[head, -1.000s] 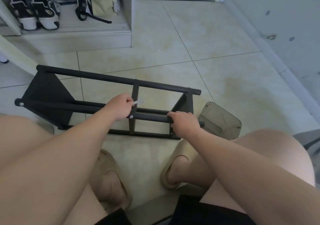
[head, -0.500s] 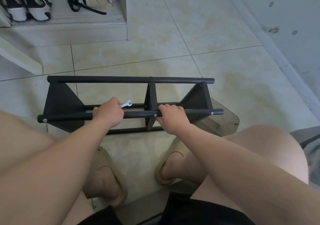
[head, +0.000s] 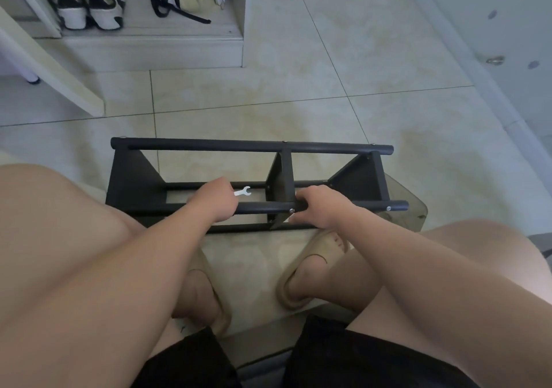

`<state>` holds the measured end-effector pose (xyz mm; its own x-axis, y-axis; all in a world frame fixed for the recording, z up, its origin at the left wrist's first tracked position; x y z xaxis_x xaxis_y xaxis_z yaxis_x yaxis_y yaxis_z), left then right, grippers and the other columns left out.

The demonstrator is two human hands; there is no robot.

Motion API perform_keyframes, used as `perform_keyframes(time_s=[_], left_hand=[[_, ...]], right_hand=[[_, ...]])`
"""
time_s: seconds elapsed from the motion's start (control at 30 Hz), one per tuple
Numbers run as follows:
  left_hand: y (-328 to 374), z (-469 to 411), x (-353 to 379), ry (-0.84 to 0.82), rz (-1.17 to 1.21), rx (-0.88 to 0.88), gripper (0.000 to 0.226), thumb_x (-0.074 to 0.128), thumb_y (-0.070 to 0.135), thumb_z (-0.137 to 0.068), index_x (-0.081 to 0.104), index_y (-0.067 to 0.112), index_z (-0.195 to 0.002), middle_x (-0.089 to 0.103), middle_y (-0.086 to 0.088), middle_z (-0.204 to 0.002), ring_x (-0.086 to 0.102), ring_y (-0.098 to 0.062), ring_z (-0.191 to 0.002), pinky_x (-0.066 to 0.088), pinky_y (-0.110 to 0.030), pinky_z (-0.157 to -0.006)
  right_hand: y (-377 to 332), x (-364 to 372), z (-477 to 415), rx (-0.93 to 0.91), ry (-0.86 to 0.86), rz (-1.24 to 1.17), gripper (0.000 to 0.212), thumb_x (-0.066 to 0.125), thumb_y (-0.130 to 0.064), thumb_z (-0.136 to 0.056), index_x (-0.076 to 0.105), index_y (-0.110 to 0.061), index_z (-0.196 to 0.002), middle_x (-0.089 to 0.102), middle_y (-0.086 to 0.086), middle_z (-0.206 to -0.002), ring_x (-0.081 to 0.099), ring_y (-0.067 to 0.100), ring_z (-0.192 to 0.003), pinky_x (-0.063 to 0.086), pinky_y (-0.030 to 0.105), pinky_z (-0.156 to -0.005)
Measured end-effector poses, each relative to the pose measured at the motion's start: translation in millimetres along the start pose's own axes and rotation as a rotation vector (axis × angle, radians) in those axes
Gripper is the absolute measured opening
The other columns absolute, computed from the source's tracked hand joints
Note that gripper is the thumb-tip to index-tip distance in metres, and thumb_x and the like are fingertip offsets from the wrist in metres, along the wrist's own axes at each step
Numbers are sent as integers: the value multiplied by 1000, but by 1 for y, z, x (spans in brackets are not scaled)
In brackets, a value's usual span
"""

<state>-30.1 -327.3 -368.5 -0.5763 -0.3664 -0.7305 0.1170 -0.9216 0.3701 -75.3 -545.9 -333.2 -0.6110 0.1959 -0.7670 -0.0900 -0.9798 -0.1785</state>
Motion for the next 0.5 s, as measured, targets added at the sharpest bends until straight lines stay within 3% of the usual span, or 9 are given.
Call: perform_keyframes(time_s=[0.03,0.1,0.2,0.33,0.4,0.5], left_hand=[[0,-1,-2,14,5,2,19,42,10,-97,61,9,-98,67,-10,-94,63,-31,-89,42,-36,-70],[2,-2,-5,28,11,6,18,41,11,-97,59,11,-97,66,-8,-93,61,-31,-89,41,-35,-71],[2,-4,-6,5,16,-4,17,42,11,-95,59,11,-97,65,-8,-93,61,-30,-89,44,-36,-74],[5,-11,-6,-46,19,-37,18,42,9,-90,59,11,-90,61,-6,-82,55,-28,-78,40,-36,-72],[12,-16,-6,-64,40,-25,21,42,9,-92,64,9,-92,63,-7,-83,57,-28,-78,44,-38,-72],[19,-23,-1,-106,69,5,26,46,12,-96,71,12,-103,70,-9,-99,64,-30,-94,54,-41,-89]], right_hand=[[1,-3,-2,-9,-6,-21,27,73,-51,-86,64,-28,-96,66,-3,-98,61,24,-96,52,39,-84],[4,-9,-8,-13,-14,-78,50,74,-53,-85,65,-22,-122,67,0,-115,61,23,-106,52,42,-94],[6,-20,-20,-81,59,6,80,77,-63,-77,50,-20,-139,57,2,-136,54,24,-123,47,43,-103],[7,-33,-39,-219,201,340,137,65,-89,-57,8,-21,-161,8,8,-167,8,34,-153,18,52,-121],[9,-37,-52,-284,193,439,148,54,-99,-53,-11,-21,-161,-16,7,-168,-16,33,-155,-2,52,-124],[10,-37,-69,-367,145,530,153,42,-105,-52,-20,-15,-159,-29,10,-164,-31,32,-150,-16,51,-120]])
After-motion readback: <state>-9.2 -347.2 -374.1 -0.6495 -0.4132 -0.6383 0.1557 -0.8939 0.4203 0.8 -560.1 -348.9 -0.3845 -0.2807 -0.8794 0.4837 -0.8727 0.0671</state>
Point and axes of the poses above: each hand's wrist, its own z-axis away from the middle knuckle, its own x-axis out of the palm, y = z × x, the point moved 3 cm from there along -z, towards the middle knuckle
